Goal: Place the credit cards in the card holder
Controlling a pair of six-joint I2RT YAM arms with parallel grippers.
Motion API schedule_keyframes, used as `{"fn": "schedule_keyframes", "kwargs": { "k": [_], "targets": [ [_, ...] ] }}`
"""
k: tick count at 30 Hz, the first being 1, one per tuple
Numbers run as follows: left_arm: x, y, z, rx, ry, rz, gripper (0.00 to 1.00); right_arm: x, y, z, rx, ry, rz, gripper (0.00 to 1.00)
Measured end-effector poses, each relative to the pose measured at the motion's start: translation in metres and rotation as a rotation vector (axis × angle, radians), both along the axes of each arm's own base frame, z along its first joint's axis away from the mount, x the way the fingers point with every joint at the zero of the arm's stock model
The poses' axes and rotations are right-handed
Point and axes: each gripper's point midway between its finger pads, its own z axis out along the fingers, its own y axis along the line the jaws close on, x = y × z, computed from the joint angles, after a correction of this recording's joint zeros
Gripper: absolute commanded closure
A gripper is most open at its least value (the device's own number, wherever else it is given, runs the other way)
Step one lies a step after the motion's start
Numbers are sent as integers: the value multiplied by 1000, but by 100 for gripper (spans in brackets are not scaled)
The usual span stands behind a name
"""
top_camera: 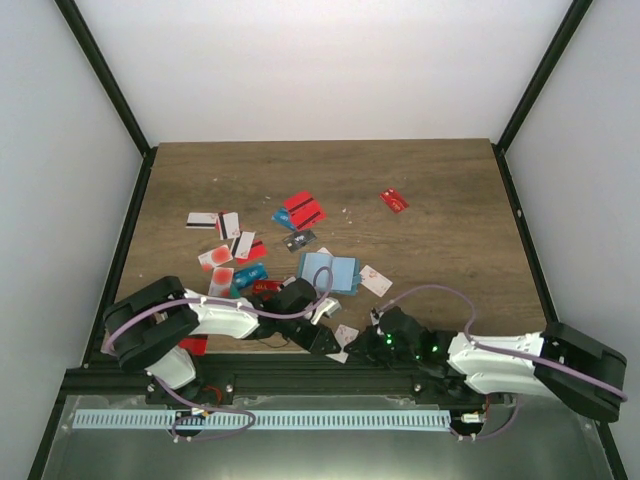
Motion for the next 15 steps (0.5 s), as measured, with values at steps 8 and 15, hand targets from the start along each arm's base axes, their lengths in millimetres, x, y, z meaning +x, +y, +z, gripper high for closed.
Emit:
{"fn": "schedule_keyframes", "kwargs": {
  "k": [8, 15],
  "targets": [
    [8, 1, 14, -11, -40, 39, 70, 9, 1, 17, 30, -81, -4, 99],
    [74, 13, 86, -50, -225, 250, 66, 54, -8, 63, 37, -266, -55, 99]
  ]
}}
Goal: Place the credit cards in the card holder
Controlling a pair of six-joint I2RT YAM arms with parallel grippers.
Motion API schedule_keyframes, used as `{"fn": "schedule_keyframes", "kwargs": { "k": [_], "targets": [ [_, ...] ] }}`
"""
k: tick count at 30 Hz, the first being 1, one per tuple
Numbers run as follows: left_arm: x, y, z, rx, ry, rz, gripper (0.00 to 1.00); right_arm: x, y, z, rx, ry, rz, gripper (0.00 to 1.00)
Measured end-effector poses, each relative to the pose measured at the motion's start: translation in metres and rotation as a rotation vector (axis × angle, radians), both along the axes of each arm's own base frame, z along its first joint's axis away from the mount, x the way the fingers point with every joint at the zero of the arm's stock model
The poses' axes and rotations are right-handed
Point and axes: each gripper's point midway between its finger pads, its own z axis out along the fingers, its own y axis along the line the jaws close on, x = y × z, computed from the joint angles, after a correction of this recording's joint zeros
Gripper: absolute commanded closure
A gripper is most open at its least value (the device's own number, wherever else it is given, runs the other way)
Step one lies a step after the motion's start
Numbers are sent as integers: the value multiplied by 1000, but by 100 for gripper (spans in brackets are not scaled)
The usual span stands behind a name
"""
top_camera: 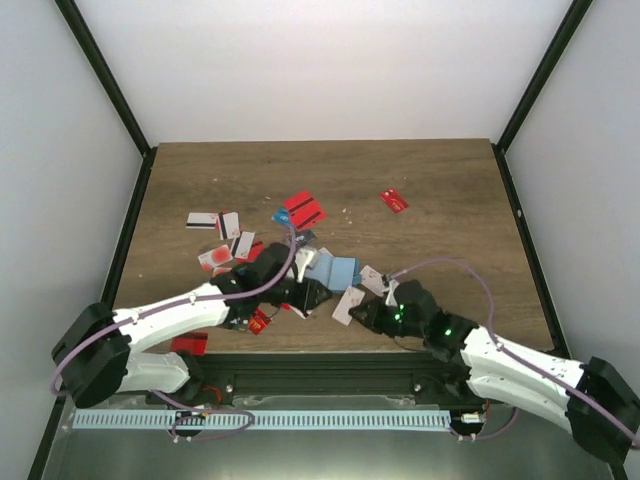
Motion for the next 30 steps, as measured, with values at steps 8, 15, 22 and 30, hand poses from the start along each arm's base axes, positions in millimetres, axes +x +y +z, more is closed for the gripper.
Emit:
{"fn": "schedule_keyframes", "kwargs": {
  "k": [8, 15, 22, 30],
  "targets": [
    [103, 64, 27, 104, -122, 383, 71, 59, -5, 25, -32, -120, 31, 99],
    [135, 86, -14, 224, -60, 471, 76, 90, 1, 3, -50, -109, 98, 99],
    [156, 84, -35, 267, -25, 482, 79, 118, -6, -13, -3, -85, 94, 99],
    [166, 85, -48, 287, -3, 480, 82, 130, 4, -10, 73, -94, 143, 99]
  ]
}}
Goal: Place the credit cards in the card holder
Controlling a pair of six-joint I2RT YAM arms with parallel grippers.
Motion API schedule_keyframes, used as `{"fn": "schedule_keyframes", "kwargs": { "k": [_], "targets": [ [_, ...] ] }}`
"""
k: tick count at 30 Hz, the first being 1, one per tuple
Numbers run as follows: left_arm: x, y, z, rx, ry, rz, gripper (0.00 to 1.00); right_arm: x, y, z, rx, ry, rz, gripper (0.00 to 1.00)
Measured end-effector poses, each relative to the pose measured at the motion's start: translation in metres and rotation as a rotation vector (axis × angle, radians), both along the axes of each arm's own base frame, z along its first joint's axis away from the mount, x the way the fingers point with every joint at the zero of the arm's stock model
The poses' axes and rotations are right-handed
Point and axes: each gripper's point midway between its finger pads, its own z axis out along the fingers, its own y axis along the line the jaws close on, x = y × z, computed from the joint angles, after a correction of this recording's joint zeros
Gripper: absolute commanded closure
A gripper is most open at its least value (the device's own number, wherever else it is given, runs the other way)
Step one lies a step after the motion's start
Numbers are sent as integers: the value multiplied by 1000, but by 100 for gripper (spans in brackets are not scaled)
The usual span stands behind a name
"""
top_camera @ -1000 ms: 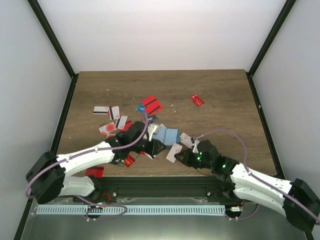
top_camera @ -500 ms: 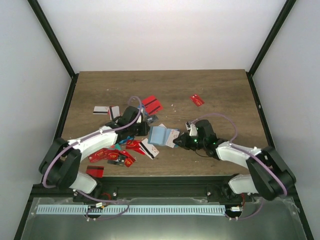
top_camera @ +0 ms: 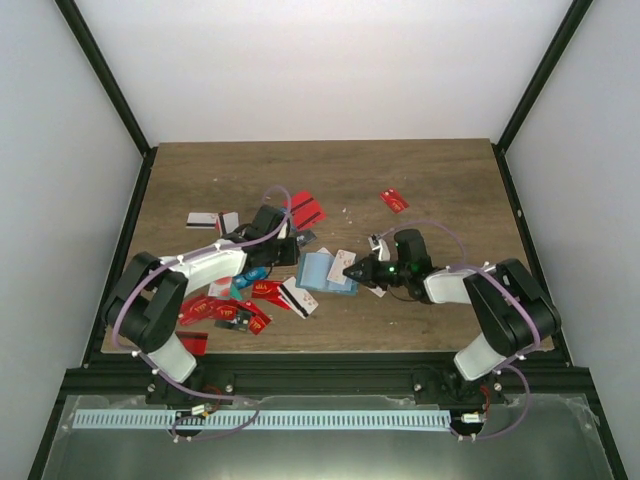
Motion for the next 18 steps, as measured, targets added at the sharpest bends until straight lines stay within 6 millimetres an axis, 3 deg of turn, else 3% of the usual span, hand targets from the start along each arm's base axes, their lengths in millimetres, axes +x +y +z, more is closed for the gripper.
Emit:
{"fn": "schedule_keyframes", "kwargs": {
  "k": [8, 18],
  "targets": [
    [-5, -1, -19, 12, 49, -26, 86, 2, 4, -5, 18, 3, 14, 99],
    [-7, -3, -25, 12, 67, -41, 87, 6, 1, -8, 9, 2, -6, 99]
  ]
}}
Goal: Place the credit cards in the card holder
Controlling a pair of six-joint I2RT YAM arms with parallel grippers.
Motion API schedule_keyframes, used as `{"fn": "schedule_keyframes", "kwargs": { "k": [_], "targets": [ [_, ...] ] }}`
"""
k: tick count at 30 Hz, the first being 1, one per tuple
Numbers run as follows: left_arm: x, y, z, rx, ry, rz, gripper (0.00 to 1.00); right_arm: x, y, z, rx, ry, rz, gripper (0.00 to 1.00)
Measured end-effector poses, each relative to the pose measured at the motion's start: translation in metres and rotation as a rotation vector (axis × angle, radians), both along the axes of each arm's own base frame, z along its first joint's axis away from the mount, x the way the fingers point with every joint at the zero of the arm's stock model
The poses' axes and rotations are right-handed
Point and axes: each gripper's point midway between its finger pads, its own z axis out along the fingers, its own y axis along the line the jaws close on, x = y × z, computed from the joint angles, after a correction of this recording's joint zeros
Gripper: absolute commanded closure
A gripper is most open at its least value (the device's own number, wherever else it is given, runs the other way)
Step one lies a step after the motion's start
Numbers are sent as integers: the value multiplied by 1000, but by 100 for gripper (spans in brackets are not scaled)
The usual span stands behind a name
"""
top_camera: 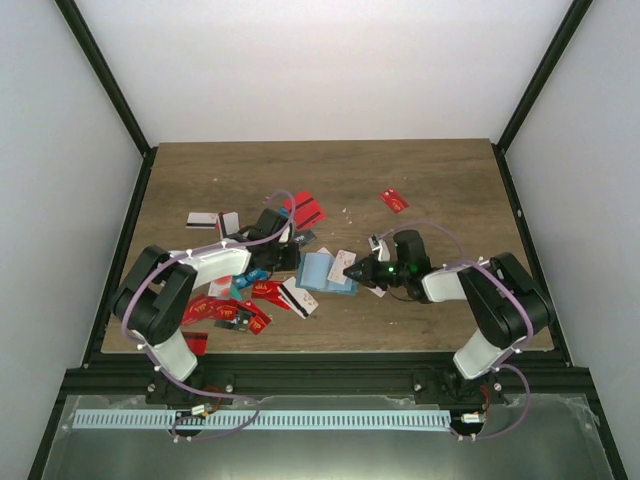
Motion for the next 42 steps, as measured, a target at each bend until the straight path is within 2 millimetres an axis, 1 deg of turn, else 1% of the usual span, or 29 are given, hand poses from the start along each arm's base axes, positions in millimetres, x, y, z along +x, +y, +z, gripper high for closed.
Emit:
{"fn": "schedule_keyframes", "kwargs": {
  "k": [8, 19, 24, 42],
  "targets": [
    [-1, -3, -2, -10, 8, -10, 87, 1, -1, -14, -9, 44, -16, 99],
    [-5, -5, -14, -14, 43, -25, 88, 5, 4, -9, 39, 43, -18, 99],
    [-5, -7, -14, -23, 43, -29, 88, 4, 4, -15, 38, 69, -21, 99],
    [-7, -10, -14, -44, 45, -40, 88, -2, 11, -21, 108, 157, 2, 99]
  ]
}}
